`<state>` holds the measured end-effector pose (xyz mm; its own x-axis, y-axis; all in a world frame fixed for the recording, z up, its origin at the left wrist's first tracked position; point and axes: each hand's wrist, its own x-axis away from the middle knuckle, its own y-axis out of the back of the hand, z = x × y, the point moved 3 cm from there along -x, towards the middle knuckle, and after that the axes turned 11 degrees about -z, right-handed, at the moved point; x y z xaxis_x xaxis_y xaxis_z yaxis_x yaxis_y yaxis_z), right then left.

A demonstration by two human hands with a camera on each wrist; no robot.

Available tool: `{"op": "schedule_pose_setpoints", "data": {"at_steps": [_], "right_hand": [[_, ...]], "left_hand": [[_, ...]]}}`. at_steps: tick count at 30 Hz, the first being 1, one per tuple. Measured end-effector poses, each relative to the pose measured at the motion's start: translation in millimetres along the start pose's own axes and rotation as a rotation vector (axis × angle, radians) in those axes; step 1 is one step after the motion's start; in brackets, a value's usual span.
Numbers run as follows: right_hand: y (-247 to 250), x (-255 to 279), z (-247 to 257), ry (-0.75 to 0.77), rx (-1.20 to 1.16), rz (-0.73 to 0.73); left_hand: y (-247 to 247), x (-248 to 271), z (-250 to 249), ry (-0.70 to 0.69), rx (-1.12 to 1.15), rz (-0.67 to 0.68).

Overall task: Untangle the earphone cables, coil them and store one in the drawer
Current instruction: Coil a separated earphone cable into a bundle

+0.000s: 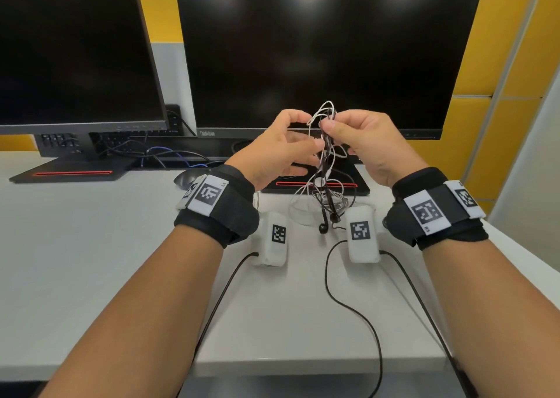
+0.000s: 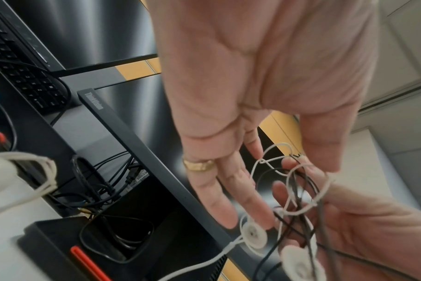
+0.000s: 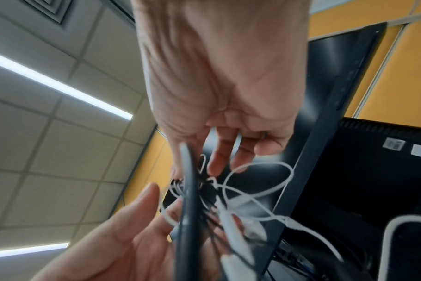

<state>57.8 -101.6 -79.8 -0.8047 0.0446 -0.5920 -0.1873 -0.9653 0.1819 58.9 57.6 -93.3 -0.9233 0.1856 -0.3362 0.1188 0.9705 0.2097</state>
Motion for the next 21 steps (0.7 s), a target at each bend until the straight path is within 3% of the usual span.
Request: {"op": "schedule_pose_setpoints", "data": {"at_steps": [4,11,17,21], "right_hand": [[0.7,-2.1,-3.2,-0.031,0.000,-0.021],[-0.9,-6.2,-10.4,-0.146,-0.079,0.007],[0.5,-6.3,-8.3,-0.286,-0.287,-0.069],[3.0,-7.5,-9.0,-0.357,-0.445,-0.114]], "left_hand": [[-2.7,0.6,1.0,-0.007,-0.006,0.024],[6.1,-4.8,1.7,-0.082,-0.094,-0.207],[6.4,-6.4,2.6,-0.145,-0.286,-0.150],[4.4,-7.8,4.7,-0.111,-0.419,-0.123]]}}
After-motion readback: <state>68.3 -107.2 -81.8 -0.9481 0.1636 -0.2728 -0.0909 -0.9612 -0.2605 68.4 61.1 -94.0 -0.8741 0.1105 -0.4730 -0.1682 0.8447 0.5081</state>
